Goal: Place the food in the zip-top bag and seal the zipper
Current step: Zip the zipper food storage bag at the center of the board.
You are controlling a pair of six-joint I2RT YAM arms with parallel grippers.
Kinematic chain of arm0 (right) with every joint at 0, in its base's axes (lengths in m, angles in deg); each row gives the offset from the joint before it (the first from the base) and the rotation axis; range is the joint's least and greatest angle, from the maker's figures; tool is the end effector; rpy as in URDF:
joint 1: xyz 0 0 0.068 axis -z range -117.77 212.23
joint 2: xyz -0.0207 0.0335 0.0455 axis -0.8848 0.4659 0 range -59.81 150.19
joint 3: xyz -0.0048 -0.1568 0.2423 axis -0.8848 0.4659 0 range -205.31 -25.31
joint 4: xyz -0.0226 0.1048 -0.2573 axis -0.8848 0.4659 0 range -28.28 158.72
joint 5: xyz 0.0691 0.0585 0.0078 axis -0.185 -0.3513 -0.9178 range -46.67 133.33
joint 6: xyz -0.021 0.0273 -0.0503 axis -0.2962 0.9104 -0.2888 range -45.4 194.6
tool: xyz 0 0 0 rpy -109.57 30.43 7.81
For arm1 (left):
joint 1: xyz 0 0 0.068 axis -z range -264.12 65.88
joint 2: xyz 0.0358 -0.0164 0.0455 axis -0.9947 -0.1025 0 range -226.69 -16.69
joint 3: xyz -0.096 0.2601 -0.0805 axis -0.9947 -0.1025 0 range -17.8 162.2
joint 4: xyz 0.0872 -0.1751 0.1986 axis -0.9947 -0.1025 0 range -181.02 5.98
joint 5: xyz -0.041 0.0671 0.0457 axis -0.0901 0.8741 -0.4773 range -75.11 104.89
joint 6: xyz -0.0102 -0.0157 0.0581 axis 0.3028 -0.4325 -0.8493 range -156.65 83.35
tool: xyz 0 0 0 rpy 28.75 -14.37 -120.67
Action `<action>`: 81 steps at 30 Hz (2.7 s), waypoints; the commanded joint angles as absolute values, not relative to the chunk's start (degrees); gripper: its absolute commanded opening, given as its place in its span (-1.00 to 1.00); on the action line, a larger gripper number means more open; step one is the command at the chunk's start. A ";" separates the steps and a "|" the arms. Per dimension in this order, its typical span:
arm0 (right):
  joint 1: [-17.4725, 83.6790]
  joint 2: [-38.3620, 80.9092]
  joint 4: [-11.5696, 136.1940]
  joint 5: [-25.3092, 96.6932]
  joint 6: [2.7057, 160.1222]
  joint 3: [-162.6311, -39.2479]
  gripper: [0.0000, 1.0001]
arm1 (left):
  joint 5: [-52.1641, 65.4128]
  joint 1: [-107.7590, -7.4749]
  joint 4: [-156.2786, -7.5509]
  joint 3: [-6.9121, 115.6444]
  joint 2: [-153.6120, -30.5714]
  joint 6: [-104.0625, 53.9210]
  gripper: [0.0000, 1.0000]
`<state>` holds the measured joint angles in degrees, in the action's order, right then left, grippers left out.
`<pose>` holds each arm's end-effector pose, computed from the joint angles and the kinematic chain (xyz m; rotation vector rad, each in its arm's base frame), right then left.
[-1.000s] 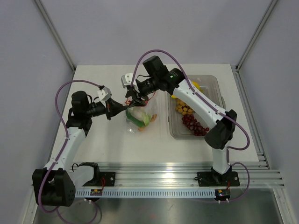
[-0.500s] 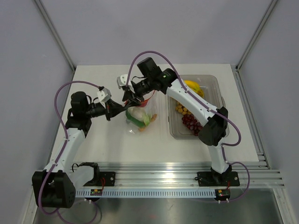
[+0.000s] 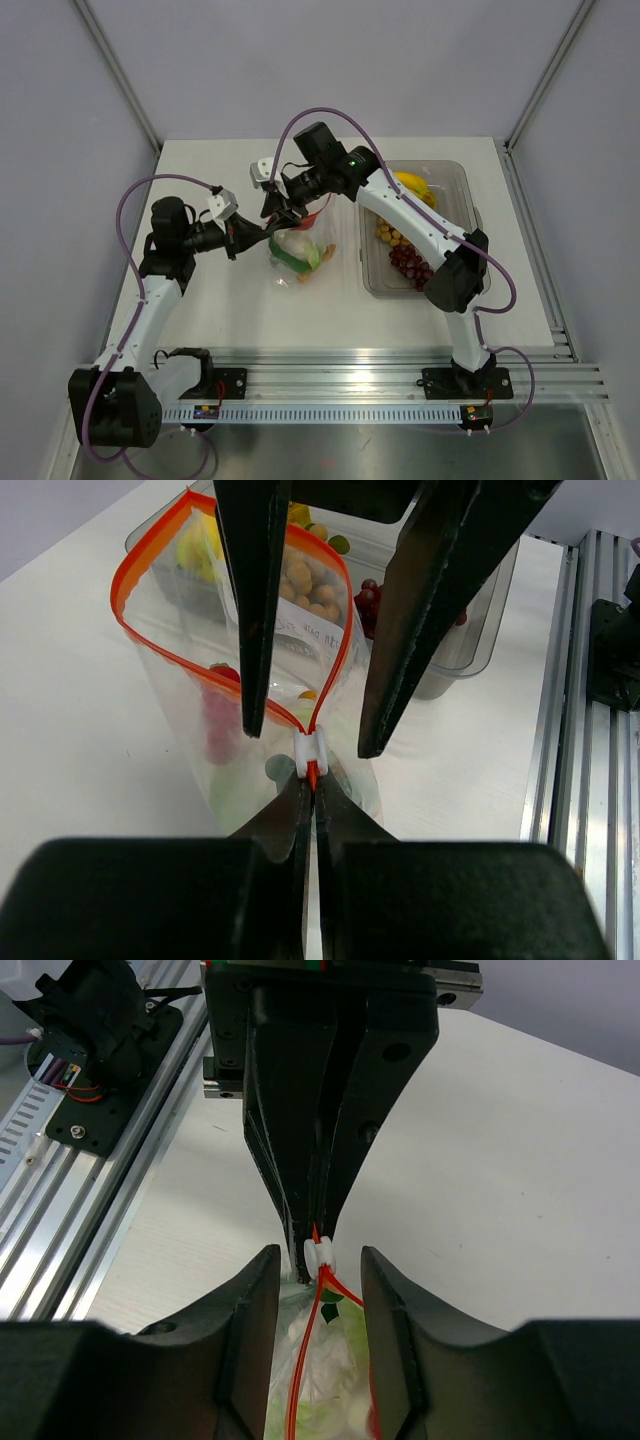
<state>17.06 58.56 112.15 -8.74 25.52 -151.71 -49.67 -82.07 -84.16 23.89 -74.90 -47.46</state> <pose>0.3135 0.3665 0.3876 -1.8496 1.0989 0.9952 0.2299 -0.0495 0.3076 0.9353 1.5196 -0.9250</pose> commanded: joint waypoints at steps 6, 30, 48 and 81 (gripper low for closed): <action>16.53 59.64 110.85 -10.81 26.08 -153.89 -0.10 | -51.74 -82.45 -81.82 27.28 -73.64 -48.78 -1.00; 16.61 58.14 108.04 -7.74 29.33 -150.91 -1.00 | -50.94 -82.71 -87.78 28.08 -73.46 -53.78 -0.44; 16.61 54.46 100.66 -3.34 36.89 -147.13 -1.00 | -51.12 -84.12 -90.97 28.34 -74.78 -57.49 -0.17; 16.61 54.63 103.90 -5.45 35.49 -148.97 -1.00 | -49.90 -83.94 -80.68 26.76 -76.19 -49.66 -1.00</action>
